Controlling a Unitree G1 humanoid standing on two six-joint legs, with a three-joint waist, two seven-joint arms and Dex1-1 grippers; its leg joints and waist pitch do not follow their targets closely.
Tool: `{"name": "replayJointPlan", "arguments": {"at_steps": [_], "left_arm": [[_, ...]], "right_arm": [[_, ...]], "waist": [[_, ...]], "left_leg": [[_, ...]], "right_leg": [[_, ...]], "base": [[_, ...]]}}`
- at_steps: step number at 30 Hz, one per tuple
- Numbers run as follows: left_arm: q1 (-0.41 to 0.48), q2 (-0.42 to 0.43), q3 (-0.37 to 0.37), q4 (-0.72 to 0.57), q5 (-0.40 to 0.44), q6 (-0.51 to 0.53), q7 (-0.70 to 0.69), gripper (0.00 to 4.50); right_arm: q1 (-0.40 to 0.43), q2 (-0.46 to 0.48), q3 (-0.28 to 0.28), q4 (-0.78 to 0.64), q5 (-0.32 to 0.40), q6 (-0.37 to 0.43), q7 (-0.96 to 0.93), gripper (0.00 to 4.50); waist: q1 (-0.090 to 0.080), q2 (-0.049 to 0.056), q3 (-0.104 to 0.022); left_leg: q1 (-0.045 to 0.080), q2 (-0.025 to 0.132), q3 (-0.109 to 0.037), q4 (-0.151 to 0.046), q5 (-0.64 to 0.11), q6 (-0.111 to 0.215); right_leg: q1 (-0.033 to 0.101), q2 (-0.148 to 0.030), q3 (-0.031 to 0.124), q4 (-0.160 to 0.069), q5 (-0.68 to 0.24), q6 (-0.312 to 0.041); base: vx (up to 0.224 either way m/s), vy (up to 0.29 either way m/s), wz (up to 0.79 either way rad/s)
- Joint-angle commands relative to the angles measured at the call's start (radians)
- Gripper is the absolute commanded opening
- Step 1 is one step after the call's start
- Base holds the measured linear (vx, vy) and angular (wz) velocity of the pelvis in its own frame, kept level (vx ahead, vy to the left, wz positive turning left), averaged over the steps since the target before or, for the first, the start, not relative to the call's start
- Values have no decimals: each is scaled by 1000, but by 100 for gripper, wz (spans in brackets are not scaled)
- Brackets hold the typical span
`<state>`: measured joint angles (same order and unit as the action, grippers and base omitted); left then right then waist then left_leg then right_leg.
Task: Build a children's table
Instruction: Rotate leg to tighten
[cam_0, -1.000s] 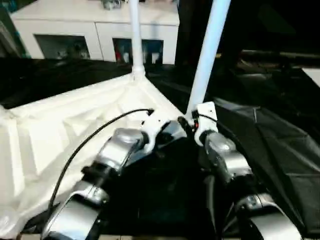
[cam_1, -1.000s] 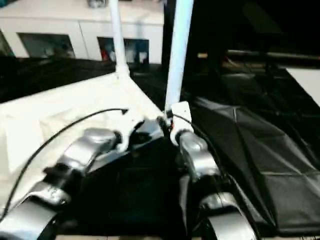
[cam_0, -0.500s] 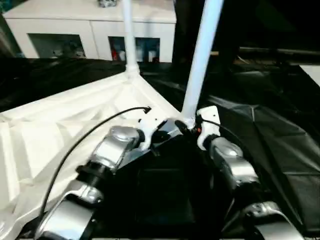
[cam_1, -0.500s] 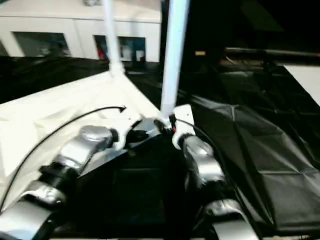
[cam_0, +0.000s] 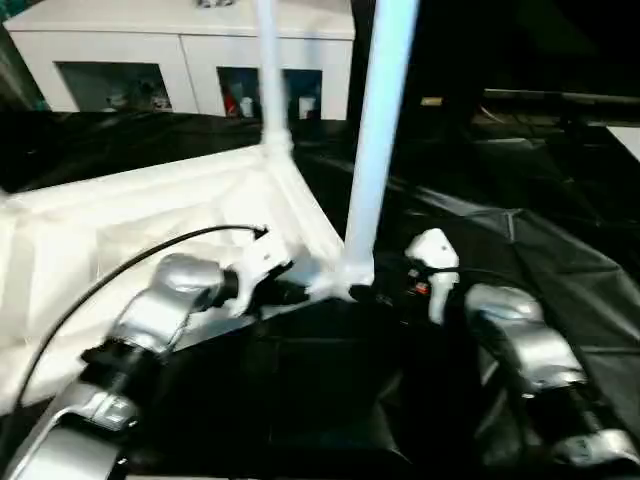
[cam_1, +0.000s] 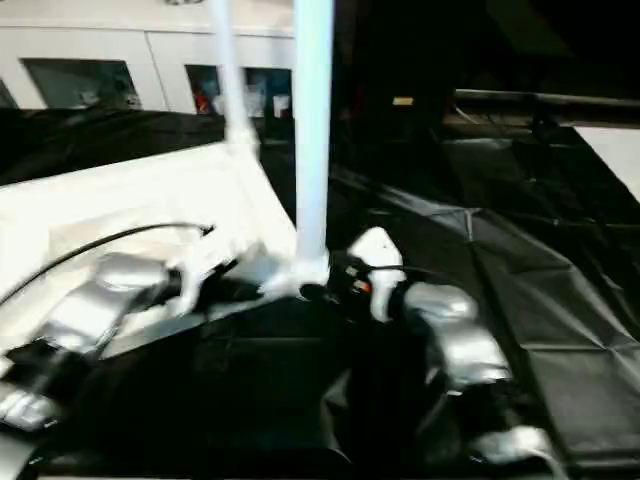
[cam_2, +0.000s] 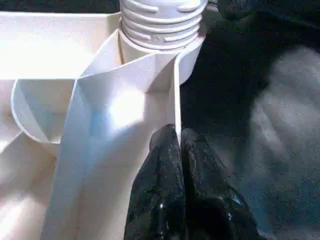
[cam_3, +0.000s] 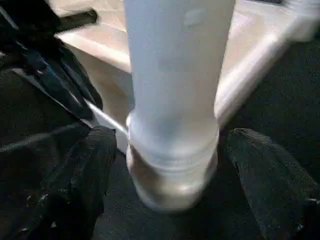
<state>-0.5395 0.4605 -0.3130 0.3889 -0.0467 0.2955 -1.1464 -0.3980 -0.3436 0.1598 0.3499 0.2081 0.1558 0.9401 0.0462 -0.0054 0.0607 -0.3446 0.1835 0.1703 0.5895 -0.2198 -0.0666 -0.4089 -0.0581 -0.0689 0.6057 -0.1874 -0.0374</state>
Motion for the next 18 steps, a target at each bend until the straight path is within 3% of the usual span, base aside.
{"name": "replayJointPlan", "arguments": {"at_steps": [1, 6, 7, 9, 14, 18], "left_arm": [[5, 0, -26, -33, -11, 5, -36, 0], [8, 6, -30, -39, -17, -1, -52, 0], [8, 7, -30, -39, -17, -2, -54, 0], [9, 8, -29, -41, -17, -3, -61, 0], [11, 9, -27, -46, -15, 1, -64, 0], [14, 10, -26, -51, -13, 4, -65, 0]], "right_arm": [[4, -18, 11, -37, 19, 15, 32, 383], [9, -30, 41, -53, -1, 15, 70, 383], [9, -30, 41, -52, -2, 13, 70, 355], [8, -28, 41, -48, 0, 15, 74, 355], [2, -28, 47, -33, -14, 5, 76, 308], [2, -32, 58, -27, -29, -1, 74, 277]], "waist": [[3, 4, -52], [10, 5, -56], [11, 3, -57], [11, 3, -57], [13, 2, -56], [13, 2, -58]], "left_leg": [[-1, 50, -9, -70, -107, 71], [-5, 49, -10, -67, -63, 75], [-6, 48, -9, -66, -58, 77], [-6, 48, -10, -66, -57, 78], [-6, 48, -10, -67, -70, 70], [-6, 47, -10, -64, -51, 74]], "right_leg": [[58, -85, 59, -71, -157, -238], [63, -85, 58, -62, -85, -246], [64, -86, 59, -61, -74, -248], [65, -87, 58, -61, -71, -248], [66, -88, 58, -64, -108, -240], [66, -86, 58, -60, -78, -242]], "base": [[0, 0, 0], [0, 0, 0], [0, 0, 0], [0, 0, 0], [0, 0, 0], [0, 0, 0]]}}
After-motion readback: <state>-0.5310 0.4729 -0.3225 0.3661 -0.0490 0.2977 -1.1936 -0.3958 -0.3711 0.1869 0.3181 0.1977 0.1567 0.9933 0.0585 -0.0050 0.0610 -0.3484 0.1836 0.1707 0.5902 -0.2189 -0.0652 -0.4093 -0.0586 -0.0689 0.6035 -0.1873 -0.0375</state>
